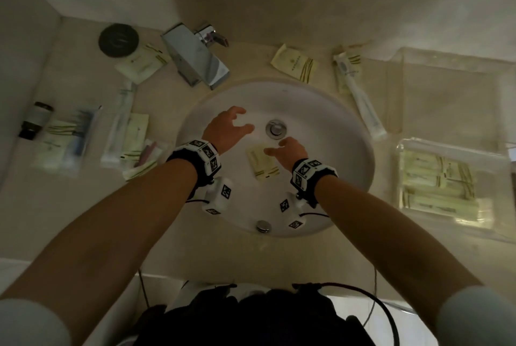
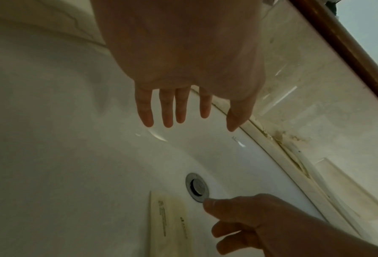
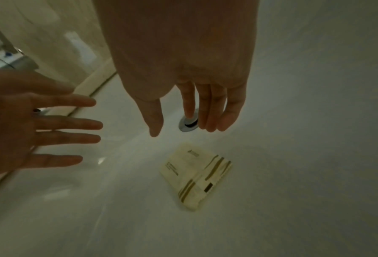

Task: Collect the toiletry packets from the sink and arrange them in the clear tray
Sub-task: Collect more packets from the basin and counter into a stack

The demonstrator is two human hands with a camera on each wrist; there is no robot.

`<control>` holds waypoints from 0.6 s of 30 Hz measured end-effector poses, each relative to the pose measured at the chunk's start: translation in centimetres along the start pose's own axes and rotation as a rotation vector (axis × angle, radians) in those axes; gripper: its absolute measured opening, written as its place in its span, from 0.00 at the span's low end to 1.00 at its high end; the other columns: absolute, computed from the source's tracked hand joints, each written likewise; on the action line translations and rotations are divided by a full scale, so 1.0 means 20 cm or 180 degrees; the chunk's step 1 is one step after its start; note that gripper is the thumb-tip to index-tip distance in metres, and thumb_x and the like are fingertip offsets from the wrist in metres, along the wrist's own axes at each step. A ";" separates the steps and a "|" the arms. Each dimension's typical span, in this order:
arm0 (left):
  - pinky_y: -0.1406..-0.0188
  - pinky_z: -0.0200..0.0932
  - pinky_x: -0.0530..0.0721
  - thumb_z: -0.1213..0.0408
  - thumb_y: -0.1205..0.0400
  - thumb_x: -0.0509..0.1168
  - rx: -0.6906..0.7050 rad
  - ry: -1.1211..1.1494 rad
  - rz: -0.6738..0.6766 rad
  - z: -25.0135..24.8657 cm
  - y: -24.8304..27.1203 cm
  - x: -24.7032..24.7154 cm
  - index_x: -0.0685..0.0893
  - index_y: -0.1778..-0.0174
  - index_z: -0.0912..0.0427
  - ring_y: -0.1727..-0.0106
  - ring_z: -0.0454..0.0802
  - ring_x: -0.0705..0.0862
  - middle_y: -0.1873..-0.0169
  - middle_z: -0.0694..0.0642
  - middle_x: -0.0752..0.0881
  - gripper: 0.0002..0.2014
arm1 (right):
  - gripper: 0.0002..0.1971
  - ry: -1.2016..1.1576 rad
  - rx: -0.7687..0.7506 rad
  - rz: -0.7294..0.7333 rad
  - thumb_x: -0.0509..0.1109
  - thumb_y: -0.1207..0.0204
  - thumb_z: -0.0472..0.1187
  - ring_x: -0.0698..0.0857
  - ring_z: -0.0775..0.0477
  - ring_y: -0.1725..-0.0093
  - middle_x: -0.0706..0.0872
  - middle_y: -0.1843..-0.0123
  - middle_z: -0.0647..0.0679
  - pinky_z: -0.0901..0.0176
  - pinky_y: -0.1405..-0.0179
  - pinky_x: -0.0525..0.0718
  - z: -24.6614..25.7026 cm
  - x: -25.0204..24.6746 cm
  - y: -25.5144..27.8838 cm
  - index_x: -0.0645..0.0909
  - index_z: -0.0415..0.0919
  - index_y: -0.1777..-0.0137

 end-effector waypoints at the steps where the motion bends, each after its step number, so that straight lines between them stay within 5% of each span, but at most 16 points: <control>1: 0.34 0.48 0.75 0.49 0.22 0.69 -0.0011 0.0016 0.0003 0.01 0.00 0.01 0.75 0.29 0.49 0.31 0.55 0.77 0.30 0.59 0.77 0.25 | 0.31 0.0100 0.0073 0.0063 0.73 0.27 0.56 0.80 0.39 0.34 0.80 0.32 0.42 0.53 0.42 0.78 -0.02 0.03 -0.03 0.74 0.38 0.30; 5: 0.37 0.46 0.75 0.50 0.22 0.69 -0.0063 0.0119 0.0025 0.05 -0.01 0.02 0.75 0.30 0.49 0.32 0.55 0.77 0.31 0.59 0.77 0.24 | 0.24 0.0355 0.0292 0.0216 0.75 0.31 0.60 0.82 0.42 0.56 0.82 0.53 0.43 0.57 0.67 0.76 -0.05 0.11 -0.10 0.75 0.40 0.51; 11: 0.41 0.41 0.73 0.50 0.21 0.68 -0.0131 0.0174 -0.0005 0.11 -0.02 0.00 0.75 0.30 0.49 0.33 0.53 0.78 0.31 0.57 0.77 0.23 | 0.28 0.0789 0.0365 0.0354 0.75 0.29 0.58 0.84 0.39 0.44 0.83 0.45 0.42 0.54 0.54 0.79 -0.07 0.14 -0.14 0.76 0.38 0.38; 18: 0.42 0.40 0.72 0.51 0.21 0.69 -0.0113 0.0261 0.0003 0.12 -0.02 -0.01 0.76 0.30 0.50 0.33 0.52 0.78 0.31 0.57 0.77 0.23 | 0.27 0.0875 0.0395 0.0436 0.75 0.28 0.51 0.83 0.38 0.39 0.83 0.36 0.39 0.53 0.47 0.81 -0.09 0.17 -0.15 0.75 0.36 0.34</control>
Point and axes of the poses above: each hand's wrist, its own y-axis away from the middle knuckle, its own x-axis out of the palm, z = x × y, the point moved 10 cm from there along -y, towards the middle knuckle
